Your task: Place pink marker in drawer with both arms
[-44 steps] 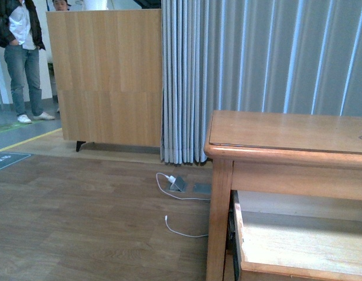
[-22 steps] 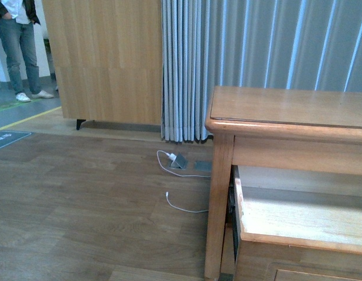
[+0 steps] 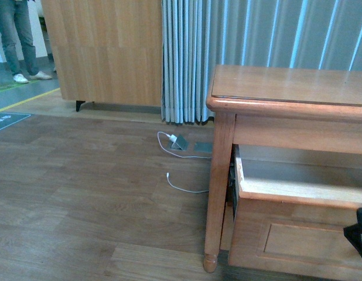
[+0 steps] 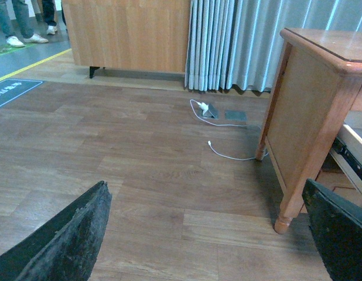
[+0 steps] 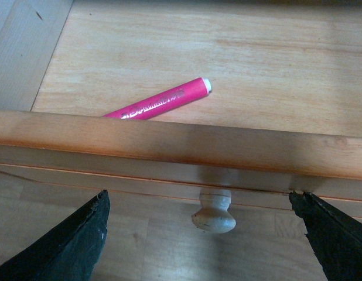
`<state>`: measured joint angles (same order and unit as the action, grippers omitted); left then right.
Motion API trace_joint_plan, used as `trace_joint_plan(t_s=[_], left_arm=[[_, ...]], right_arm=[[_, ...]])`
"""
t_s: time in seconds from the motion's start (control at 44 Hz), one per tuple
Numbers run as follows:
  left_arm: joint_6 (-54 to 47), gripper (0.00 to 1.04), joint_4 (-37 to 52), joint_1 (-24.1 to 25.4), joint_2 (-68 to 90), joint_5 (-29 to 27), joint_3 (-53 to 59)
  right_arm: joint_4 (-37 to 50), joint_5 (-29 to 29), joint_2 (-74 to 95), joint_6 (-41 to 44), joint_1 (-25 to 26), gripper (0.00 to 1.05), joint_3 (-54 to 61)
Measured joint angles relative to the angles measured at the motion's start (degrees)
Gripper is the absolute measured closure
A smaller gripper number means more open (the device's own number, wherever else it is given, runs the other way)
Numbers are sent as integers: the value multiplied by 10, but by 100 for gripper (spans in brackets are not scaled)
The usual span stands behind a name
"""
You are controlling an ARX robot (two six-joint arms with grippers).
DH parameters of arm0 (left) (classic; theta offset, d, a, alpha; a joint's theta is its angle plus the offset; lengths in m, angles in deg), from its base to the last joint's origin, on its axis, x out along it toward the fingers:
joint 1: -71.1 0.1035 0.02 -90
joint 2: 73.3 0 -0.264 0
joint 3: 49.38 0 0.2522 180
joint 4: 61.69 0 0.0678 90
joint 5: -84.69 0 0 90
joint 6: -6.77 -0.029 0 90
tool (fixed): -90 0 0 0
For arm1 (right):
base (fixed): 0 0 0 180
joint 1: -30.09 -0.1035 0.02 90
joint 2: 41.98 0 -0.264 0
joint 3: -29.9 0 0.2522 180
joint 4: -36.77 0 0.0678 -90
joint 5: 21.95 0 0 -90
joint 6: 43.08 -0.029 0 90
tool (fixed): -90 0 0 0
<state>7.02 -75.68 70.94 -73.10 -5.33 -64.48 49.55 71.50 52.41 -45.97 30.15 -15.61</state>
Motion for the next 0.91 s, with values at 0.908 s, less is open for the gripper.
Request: trace_joint_plan(t_s=[0.908], left_arm=[[0,6,0,0,0,0,0]], right_arm=[[227,-66,282,-42,-1,8,-232]])
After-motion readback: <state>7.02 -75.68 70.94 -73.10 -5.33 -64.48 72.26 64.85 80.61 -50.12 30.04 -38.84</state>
